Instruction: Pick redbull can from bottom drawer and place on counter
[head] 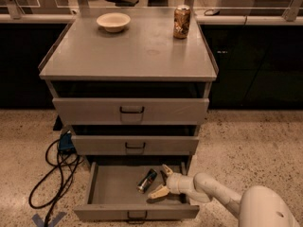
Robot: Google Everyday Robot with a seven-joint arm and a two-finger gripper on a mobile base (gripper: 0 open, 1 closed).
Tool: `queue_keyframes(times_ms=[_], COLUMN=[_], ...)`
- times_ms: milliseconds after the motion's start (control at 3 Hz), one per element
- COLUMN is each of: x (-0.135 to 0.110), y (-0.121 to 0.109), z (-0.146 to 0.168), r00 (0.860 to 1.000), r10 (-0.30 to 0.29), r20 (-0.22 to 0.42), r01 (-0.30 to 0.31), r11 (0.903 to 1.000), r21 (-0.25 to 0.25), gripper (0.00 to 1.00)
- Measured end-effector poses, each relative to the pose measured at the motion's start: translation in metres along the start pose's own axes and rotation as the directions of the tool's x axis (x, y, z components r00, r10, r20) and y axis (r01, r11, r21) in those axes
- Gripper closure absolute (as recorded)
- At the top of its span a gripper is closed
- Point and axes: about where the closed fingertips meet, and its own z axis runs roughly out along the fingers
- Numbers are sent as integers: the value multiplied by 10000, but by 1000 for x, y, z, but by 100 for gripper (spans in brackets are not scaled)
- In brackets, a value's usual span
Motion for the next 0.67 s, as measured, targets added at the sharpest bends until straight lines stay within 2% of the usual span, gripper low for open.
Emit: queue_keyframes(times_ms=[333, 667], x=[3, 14], y=[2, -2], z=[13, 45], r00=[9998, 9990], r10=[41, 383], r20=[-195, -227], r01=[-45, -387], r11=[9999, 9991], r21=[-164, -181], gripper=[0, 0])
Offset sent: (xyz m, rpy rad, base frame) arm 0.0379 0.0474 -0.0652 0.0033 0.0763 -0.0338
